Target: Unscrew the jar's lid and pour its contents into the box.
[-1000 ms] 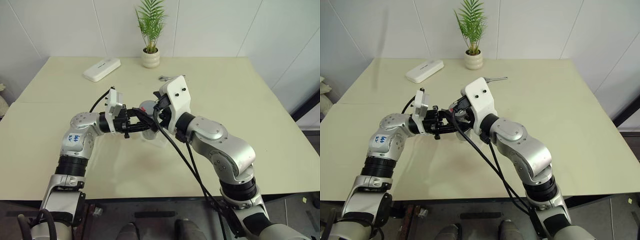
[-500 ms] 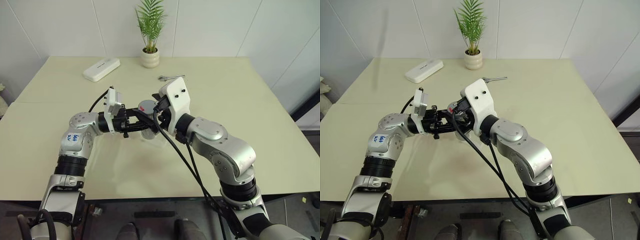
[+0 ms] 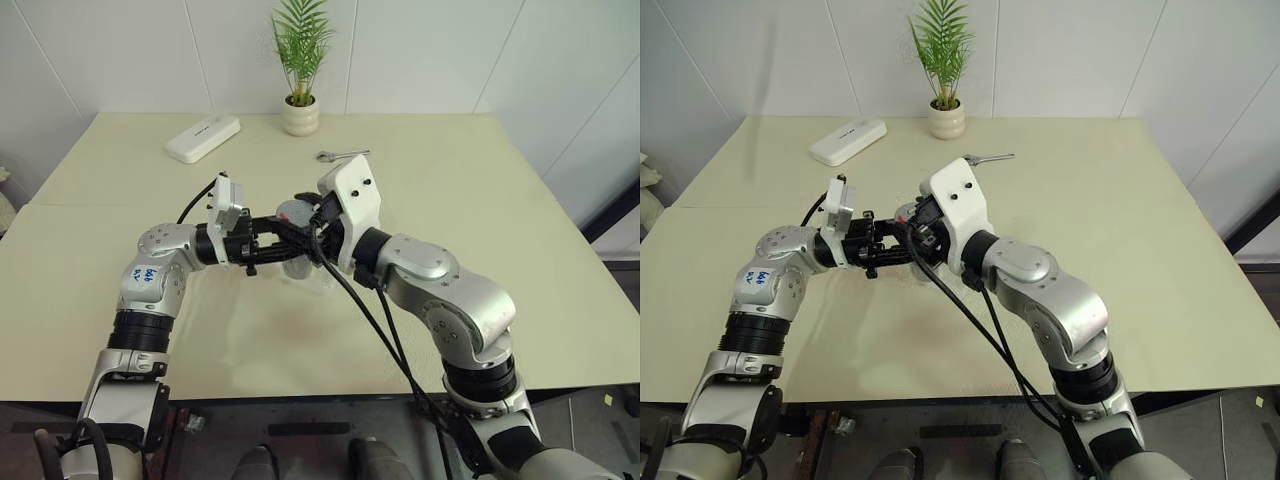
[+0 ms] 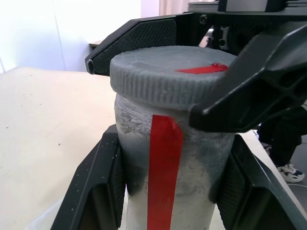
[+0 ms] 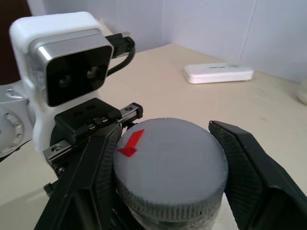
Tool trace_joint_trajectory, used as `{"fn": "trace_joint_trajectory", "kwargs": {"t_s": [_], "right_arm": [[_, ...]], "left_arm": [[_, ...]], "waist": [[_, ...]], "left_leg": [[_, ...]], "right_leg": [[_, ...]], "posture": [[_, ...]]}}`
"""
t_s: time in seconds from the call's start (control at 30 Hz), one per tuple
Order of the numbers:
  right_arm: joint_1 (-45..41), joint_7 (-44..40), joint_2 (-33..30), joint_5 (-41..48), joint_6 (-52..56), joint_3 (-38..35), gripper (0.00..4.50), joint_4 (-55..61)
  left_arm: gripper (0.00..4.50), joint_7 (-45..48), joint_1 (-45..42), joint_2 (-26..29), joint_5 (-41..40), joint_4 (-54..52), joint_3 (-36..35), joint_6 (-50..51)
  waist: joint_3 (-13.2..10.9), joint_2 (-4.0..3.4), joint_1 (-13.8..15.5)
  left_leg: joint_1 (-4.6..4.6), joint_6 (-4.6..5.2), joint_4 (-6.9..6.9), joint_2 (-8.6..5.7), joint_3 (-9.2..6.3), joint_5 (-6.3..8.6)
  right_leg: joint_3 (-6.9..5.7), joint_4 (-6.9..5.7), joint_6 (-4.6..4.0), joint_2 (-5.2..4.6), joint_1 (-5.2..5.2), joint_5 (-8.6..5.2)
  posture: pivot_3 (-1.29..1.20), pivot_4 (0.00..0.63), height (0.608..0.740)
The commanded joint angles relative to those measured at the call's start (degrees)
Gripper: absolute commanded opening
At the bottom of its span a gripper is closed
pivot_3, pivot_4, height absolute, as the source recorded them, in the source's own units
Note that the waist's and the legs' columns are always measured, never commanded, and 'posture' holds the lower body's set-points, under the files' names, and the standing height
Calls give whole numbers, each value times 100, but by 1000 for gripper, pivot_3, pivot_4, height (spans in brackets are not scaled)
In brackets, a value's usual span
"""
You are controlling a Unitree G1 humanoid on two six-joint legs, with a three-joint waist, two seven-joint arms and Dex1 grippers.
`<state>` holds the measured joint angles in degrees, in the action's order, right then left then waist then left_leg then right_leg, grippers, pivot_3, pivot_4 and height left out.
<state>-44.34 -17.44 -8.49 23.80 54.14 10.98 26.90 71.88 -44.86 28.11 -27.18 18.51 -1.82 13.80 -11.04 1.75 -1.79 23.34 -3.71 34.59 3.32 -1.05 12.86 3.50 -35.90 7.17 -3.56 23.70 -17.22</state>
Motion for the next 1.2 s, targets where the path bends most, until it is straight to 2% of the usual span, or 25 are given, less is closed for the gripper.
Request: {"fn": "trace_joint_trajectory", "kwargs": {"t_s": [0.03,0.2,0.4,0.7,1.2], "right_arm": [[-210,-629,-78,397,-379,-72,2588,396],[-274,-1188,-238,562,-543,-88,2588,309],[-298,-2503,-409,1053,-1053,-120,2588,198],[-290,-3557,-693,1192,-1204,21,2588,71],[-265,-3711,-675,1180,-1232,48,2588,-18]], "left_arm": [[2001,147,-122,138,15,170,-74,4],[2001,373,-273,133,64,451,-74,-80],[2001,829,-536,95,187,994,42,-361],[2001,1173,-643,65,202,1106,151,-476],[2001,1206,-538,132,60,652,235,-325]], "waist": [[0,0,-1],[0,0,2],[-2,-2,5],[-3,-4,9],[-4,-6,6]], "left_leg": [[0,0,0,0,0,0],[0,1,0,1,0,0],[1,1,0,1,1,1],[1,6,1,10,2,4],[1,4,4,14,2,5]], "right_leg": [[0,0,0,0,0,0],[-1,0,-1,2,0,-1],[0,2,-1,4,1,-1],[0,2,-3,11,2,-2],[0,0,-4,15,2,-2]], "posture": [[0,150,740],[0,150,740],[0,150,740],[0,150,740],[0,150,740]]}}
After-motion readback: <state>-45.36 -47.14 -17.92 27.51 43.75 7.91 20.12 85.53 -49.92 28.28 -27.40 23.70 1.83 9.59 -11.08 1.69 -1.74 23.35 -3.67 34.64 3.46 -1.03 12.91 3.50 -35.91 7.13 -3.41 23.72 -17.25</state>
